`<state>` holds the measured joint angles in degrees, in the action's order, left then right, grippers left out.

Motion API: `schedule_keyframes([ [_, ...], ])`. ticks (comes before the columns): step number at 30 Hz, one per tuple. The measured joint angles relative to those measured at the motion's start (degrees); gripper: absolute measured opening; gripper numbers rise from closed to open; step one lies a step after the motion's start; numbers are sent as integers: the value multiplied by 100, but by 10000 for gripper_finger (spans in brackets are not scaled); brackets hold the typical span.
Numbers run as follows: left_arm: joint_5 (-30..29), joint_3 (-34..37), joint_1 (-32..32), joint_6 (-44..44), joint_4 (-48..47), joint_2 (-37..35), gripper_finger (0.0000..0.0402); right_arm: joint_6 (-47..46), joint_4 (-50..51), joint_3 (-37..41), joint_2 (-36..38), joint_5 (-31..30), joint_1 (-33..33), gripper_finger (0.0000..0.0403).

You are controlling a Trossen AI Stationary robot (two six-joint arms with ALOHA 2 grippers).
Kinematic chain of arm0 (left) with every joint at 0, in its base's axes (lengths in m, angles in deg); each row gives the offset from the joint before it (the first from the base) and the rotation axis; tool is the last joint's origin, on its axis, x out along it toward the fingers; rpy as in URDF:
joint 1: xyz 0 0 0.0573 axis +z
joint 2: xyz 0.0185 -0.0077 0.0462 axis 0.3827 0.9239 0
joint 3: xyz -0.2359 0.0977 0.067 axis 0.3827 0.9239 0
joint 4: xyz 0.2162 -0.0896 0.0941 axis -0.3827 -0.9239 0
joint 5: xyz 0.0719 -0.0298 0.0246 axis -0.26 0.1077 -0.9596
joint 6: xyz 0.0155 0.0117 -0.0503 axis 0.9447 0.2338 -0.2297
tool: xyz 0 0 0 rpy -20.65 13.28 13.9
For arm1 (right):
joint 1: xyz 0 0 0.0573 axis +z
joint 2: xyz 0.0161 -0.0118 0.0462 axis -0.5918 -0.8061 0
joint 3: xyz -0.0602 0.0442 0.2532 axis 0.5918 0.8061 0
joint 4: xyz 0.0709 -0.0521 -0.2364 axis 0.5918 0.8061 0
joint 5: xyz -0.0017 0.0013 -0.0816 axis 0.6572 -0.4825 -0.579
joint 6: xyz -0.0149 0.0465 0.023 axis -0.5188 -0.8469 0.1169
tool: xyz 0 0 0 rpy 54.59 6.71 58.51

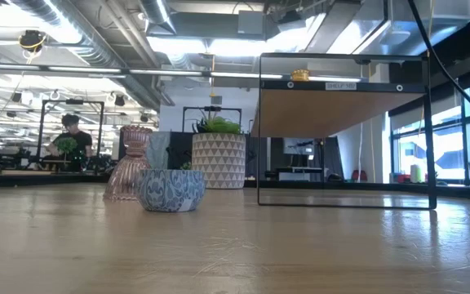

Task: Pick & Place candle stick holders
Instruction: Put the patterned orange scented candle on the shelf aligned with the patterned blue scented candle

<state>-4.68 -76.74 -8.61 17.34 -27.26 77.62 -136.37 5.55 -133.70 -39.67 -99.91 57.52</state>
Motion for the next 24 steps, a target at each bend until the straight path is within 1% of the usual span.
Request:
schedule_keyframes([
  [7,-16,-2,-2,27,-71,0,307,-26,36,0,0,-22,-5,162],
  [10,48,-2,-8,68,-77,2,312,-26,36,0,-1,-6,-15,144],
  [13,14,-2,-75,65,-89,13,313,-22,54,0,-2,0,-20,141],
  [19,-76,3,-253,74,-144,-69,307,76,2,-2,-15,86,-26,161],
  [24,-181,17,-493,-272,-334,-368,306,238,-259,-29,-15,182,-58,146],
])
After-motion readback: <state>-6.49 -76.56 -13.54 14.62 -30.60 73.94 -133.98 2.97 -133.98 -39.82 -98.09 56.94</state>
